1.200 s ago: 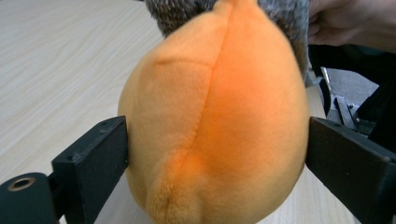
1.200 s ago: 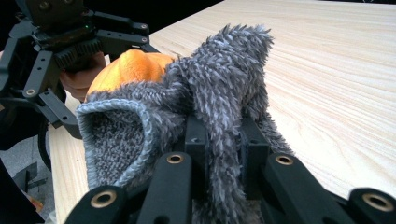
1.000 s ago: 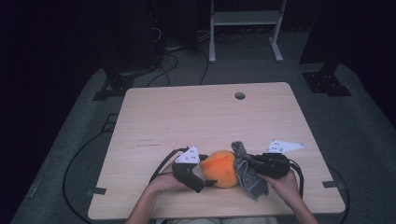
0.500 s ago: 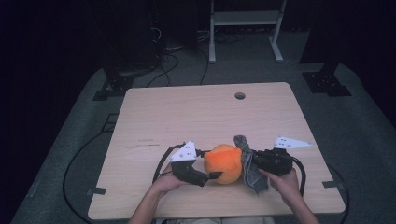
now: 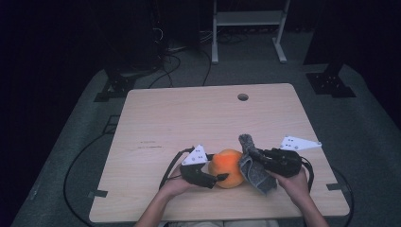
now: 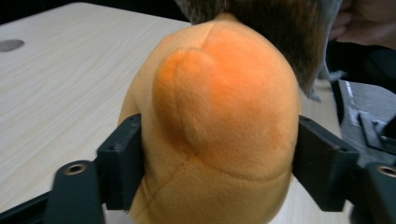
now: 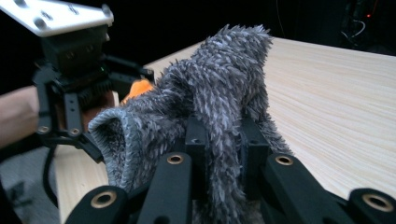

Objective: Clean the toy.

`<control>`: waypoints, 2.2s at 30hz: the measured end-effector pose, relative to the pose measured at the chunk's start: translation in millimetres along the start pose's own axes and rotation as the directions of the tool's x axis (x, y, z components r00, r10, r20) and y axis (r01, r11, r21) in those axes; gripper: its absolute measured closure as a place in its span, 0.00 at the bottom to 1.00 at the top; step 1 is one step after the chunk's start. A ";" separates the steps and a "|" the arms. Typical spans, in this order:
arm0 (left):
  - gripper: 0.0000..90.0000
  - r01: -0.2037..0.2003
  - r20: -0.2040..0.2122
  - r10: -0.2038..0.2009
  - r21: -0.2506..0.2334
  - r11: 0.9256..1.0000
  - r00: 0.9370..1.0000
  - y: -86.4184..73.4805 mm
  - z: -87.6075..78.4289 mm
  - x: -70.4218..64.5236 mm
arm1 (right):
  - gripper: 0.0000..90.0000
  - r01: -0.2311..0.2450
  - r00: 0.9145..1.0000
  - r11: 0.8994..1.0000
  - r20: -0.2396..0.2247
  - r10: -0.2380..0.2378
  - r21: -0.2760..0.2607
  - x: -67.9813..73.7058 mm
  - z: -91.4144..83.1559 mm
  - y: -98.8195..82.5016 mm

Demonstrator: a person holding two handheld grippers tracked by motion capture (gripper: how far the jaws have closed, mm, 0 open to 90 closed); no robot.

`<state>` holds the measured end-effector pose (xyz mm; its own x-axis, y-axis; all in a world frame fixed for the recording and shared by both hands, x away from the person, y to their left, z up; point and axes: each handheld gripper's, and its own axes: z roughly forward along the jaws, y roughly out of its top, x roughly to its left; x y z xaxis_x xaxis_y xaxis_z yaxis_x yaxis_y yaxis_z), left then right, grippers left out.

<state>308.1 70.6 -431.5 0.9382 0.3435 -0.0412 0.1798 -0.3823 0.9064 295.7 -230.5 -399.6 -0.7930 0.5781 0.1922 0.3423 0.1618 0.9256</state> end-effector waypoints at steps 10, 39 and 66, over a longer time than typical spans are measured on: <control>0.18 -0.037 0.025 0.036 0.013 0.999 0.999 -3.0 8.6 1.1 | 0.85 -0.020 1.000 0.999 -0.005 0.020 0.048 -11.2 6.4 -12.5; 0.31 -0.063 0.034 0.063 0.007 0.998 0.997 -4.2 14.7 -7.0 | 0.86 0.118 0.993 0.990 -0.021 -0.117 0.076 6.2 5.2 -2.4; 0.32 -0.157 0.012 0.156 0.077 0.985 0.988 -8.3 8.9 -16.1 | 0.86 0.155 0.986 0.985 -0.071 -0.149 0.076 44.8 26.8 11.9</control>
<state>294.2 60.6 -442.0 0.9583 0.2692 0.0959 0.0528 -0.4965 0.8664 277.8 -181.3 -388.6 -0.8692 0.4888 0.0748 0.2529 0.3094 0.9167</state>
